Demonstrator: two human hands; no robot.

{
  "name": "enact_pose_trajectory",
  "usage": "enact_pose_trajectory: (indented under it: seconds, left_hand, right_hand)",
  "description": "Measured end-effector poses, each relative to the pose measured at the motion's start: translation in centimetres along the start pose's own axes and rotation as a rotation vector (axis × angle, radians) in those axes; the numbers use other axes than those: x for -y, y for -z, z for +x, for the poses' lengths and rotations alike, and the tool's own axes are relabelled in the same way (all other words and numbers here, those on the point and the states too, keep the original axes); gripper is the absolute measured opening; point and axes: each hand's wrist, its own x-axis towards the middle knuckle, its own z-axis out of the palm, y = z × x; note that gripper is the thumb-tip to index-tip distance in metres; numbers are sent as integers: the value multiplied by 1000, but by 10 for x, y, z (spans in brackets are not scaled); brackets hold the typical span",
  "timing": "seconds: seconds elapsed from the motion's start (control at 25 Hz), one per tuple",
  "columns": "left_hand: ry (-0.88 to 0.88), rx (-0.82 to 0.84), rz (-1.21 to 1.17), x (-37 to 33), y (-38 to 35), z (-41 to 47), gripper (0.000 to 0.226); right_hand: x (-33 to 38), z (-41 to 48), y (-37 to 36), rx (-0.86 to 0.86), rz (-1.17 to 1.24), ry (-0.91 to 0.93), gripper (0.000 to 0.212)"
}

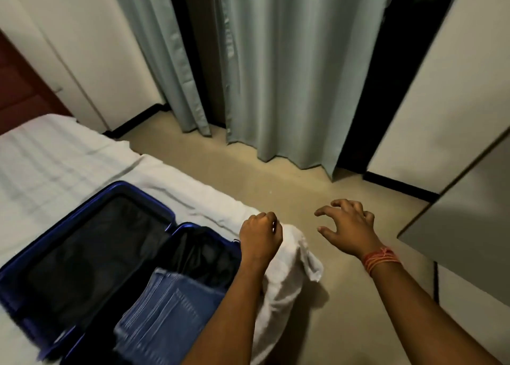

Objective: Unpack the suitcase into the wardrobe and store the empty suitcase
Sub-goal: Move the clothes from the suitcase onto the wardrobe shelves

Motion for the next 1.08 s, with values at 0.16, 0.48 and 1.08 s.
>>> enact_pose_trajectory:
  seconds: [0.16, 0.48, 1.08]
  left_hand:
    - [227, 6, 49, 59, 18, -25, 23]
    - [614, -102, 113, 133, 38, -85, 23]
    - [1086, 19, -92, 246, -21, -155, 35]
  right_hand:
    - [60, 28, -39, 141, 10, 194, 39]
    - [146, 57, -101, 422, 55, 541, 53]
    - [233, 62, -241, 783, -50, 709, 51]
